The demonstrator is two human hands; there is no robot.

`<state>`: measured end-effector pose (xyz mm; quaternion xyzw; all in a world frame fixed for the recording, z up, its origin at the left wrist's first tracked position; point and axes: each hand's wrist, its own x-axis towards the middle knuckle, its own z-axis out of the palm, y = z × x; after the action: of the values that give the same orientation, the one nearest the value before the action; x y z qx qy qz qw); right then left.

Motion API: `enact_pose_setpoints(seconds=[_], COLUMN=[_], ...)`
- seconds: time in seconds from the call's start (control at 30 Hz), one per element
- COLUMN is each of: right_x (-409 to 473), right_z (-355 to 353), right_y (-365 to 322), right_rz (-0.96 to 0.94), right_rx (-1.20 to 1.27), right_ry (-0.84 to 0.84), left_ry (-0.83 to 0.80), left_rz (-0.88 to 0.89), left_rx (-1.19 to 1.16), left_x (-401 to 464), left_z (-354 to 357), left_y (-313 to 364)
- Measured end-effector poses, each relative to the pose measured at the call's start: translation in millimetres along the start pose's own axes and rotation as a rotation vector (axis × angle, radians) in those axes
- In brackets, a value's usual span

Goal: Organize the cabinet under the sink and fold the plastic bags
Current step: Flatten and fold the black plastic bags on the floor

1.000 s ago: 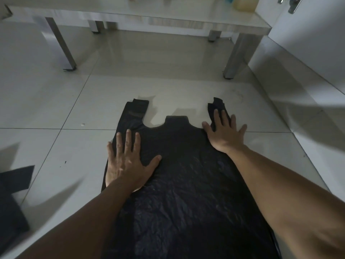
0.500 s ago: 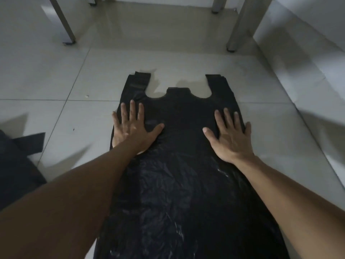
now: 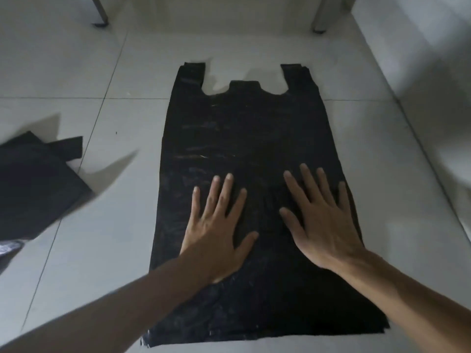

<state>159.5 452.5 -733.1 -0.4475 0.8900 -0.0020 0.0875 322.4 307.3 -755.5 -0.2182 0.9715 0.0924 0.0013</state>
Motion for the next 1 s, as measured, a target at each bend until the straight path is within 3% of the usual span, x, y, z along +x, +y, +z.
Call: enact_pose_setpoints(seconds=[0.4,0.6,0.73,0.83,0.93,1.0], right_x=[-56.7,-85.9,-78.6,-58.5,-30.0,-9.6], right_z=[15.5,17.8,-24.0,-79.3,-133.8,-162.9], right_y=[10.5,7.6,-10.7,-43.6,-96.4,-140.5], right_rz=[0.008,-0.011,-0.072,-0.135,-0.279,-0.371], right_rx=[-0.072,-0.06,-0.053,0.079,0.096,0.13], right_ry=[-0.062,-0.157,-0.108,-0.095,-0.1,-0.109], left_ry=[-0.081,-0.218,-0.283,-0.441,-0.572,-0.543], left_rz=[-0.06,-0.067,-0.011,0.037,-0.125,-0.217], left_rx=[0.099,0.094,0.114,0.202,0.203,0.228], left_x=[-52.5,-74.3,-64.4,-57.4,-61.2,-70.7], left_z=[-1.1,-1.6,-45.5,-104.6,-164.0,-197.0], left_y=[5.2,6.0,-1.7,-27.0,-65.9,-98.7])
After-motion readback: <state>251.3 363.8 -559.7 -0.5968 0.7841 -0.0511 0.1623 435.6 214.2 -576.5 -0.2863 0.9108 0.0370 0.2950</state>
